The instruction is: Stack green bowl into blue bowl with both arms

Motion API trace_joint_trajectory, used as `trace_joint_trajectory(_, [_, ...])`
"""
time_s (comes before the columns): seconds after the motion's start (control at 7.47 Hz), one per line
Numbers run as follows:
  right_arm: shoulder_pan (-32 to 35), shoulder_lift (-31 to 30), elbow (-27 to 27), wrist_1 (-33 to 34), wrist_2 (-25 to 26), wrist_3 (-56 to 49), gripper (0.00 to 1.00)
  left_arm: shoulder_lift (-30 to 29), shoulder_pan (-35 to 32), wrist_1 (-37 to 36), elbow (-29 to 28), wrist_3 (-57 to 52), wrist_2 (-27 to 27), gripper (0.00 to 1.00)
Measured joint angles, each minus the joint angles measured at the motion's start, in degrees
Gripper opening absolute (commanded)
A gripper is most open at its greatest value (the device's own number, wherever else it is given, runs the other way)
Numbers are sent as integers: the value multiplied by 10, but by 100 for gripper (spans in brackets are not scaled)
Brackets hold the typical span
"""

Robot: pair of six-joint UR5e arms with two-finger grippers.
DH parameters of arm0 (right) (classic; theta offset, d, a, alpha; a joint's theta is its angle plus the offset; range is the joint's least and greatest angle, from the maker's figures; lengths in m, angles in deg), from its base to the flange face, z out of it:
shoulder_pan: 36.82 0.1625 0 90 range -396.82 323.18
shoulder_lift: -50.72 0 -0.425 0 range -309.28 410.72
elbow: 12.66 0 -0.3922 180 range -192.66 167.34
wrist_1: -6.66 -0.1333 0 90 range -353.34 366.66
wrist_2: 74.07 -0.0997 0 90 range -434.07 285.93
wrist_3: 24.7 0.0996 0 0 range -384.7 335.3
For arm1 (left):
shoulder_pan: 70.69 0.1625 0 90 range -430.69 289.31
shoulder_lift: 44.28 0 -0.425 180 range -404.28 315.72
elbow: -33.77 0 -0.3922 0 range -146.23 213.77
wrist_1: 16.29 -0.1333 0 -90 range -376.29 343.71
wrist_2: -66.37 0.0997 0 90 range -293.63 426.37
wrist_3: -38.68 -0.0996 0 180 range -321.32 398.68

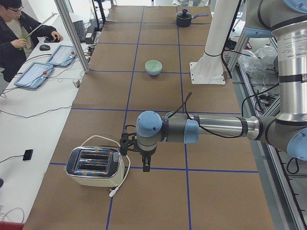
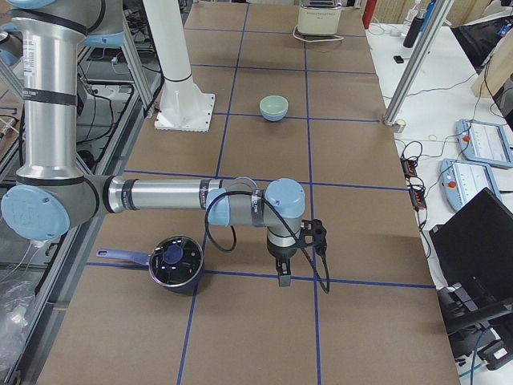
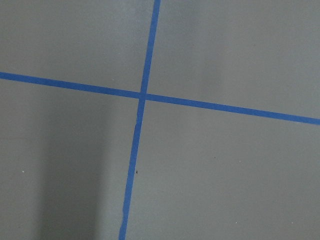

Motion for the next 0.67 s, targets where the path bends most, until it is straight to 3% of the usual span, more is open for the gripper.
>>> trace_joint_trajectory(0.67, [0,-4,6,0,-7,7,100,1,0,-1,-2,0,0,98])
